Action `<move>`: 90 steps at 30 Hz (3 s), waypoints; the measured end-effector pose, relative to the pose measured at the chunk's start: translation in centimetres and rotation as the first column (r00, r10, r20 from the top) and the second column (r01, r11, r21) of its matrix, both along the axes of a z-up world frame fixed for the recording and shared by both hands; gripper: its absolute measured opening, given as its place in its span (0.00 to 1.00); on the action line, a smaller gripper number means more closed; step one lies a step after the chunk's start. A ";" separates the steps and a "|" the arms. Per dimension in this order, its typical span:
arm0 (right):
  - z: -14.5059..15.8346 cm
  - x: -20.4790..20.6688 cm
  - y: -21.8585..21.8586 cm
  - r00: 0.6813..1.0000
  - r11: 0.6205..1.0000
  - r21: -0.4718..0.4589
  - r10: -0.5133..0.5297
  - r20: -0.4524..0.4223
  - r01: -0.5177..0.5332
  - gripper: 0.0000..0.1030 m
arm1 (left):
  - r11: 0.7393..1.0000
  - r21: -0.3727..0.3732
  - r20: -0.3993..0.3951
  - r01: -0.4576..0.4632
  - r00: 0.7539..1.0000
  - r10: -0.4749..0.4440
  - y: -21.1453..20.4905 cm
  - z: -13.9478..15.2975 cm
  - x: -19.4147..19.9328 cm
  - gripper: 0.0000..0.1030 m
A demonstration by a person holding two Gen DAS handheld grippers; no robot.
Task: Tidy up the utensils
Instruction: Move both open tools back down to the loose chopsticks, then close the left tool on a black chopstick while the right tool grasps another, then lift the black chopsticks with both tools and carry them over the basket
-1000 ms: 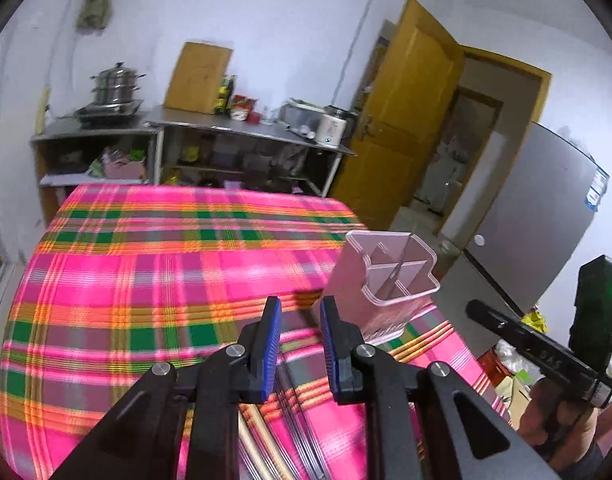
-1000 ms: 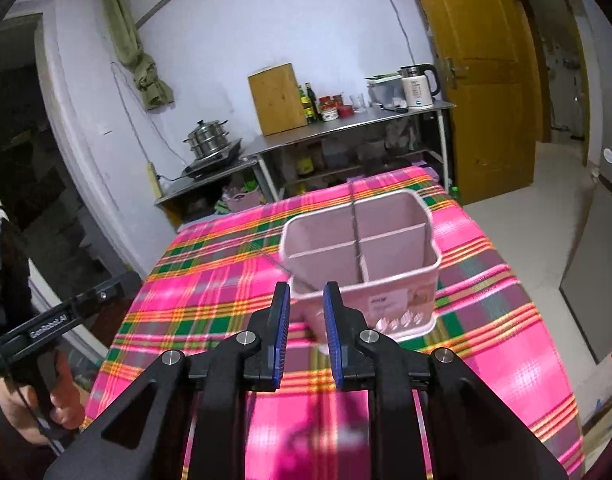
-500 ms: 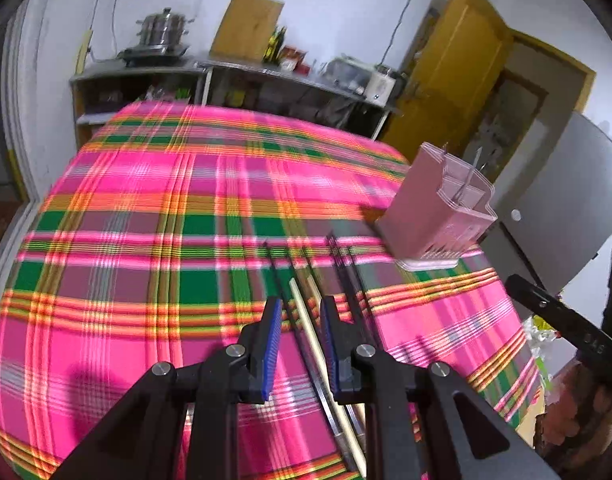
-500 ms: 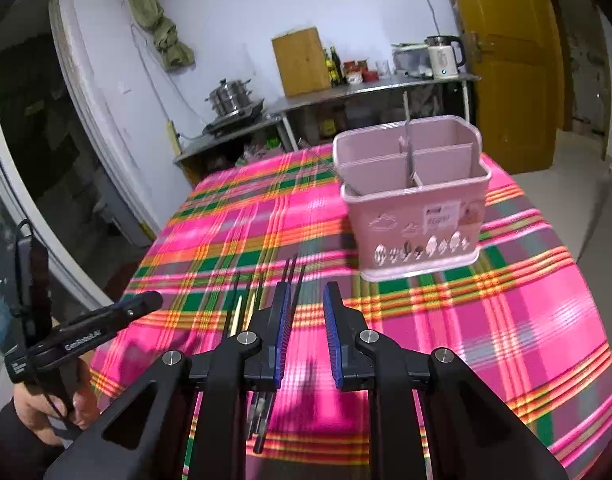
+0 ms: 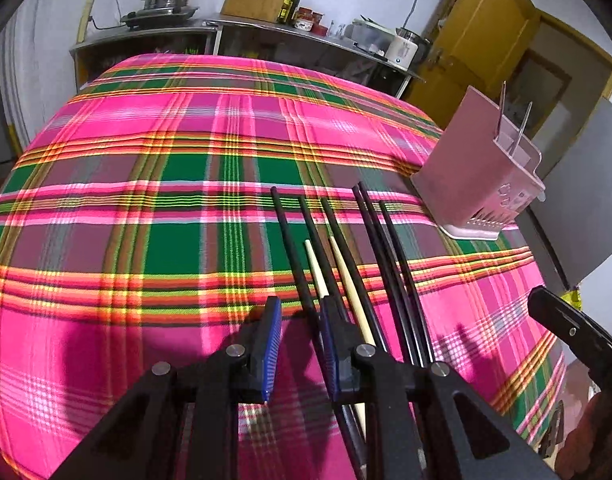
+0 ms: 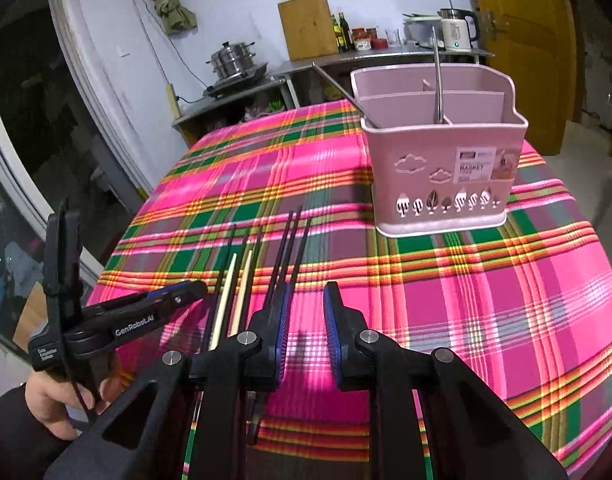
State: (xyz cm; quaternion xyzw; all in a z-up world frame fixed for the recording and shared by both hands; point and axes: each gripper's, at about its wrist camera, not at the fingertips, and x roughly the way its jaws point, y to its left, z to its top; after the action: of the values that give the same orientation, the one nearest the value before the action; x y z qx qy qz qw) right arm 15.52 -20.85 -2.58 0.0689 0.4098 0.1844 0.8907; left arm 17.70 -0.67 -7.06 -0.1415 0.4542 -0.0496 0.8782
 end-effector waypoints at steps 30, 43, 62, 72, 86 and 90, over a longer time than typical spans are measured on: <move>-5.4 5.1 4.6 0.992 0.998 -0.047 0.041 -0.117 -0.046 0.17 | 0.996 0.093 -0.016 -0.013 1.000 0.015 2.5 -0.5 -1.2 0.09; -6.1 6.4 5.5 0.989 0.993 -0.114 0.024 -0.143 -0.041 0.12 | 0.997 0.070 -0.066 -0.029 0.997 0.033 2.6 -0.5 0.8 0.09; -5.9 8.8 7.0 0.989 0.978 -0.200 0.029 -0.144 -0.057 0.06 | 0.978 0.210 -0.045 0.011 0.999 -0.002 0.8 -0.5 3.2 0.06; -2.3 7.4 4.9 0.995 0.994 -0.097 0.037 -0.088 -0.045 0.05 | 0.992 0.126 0.035 0.018 0.999 -0.022 1.9 4.0 1.6 0.04; 5.3 4.0 2.1 0.998 1.000 -0.007 0.017 0.058 -0.016 0.05 | 0.997 0.052 0.195 0.052 0.979 -0.061 2.7 12.5 -2.2 0.04; 6.7 2.9 1.7 0.996 1.000 0.004 0.013 0.089 -0.014 0.05 | 0.996 0.057 0.223 0.065 0.972 -0.076 2.4 14.0 -3.2 0.04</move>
State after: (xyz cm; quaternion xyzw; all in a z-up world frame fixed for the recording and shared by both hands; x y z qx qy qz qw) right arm 18.46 -19.17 4.13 0.0597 0.3696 0.1941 0.9067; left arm 14.54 1.71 6.97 -0.0969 0.3575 -0.0851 0.9250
